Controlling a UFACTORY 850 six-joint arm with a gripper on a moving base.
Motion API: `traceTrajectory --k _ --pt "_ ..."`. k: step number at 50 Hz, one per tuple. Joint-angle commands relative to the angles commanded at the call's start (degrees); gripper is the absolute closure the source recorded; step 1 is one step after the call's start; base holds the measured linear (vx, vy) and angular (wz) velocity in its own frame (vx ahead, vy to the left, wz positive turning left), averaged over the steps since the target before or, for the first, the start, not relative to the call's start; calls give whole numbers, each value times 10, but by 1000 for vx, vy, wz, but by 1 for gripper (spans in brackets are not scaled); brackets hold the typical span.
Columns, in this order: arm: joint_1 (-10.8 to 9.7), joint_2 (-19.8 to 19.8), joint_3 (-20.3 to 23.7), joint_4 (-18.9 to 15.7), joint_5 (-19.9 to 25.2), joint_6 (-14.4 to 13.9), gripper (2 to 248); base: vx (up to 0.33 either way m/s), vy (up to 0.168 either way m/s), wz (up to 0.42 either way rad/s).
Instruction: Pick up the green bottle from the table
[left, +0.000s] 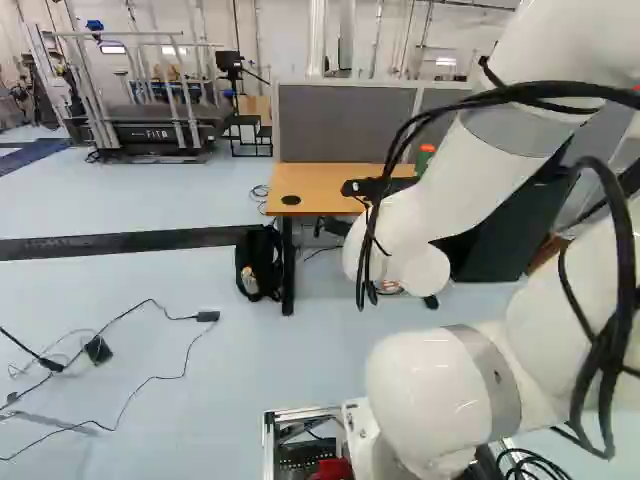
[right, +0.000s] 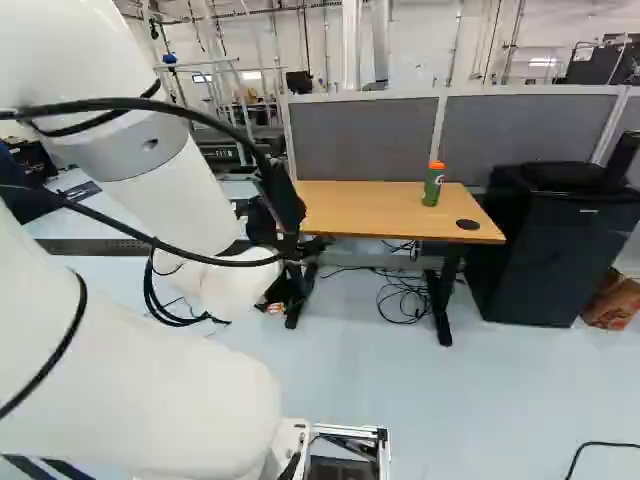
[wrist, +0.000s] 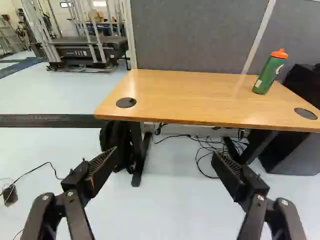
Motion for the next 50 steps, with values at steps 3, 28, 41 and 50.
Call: traceTrajectory --k 3,28,41,50 --pt "0 0 0 0 0 0 3 0 0 0" --pt "0 0 0 0 0 0 3 0 0 0" --pt "0 0 0 0 0 0 3 0 0 0" --pt "0 0 0 0 0 0 3 0 0 0"
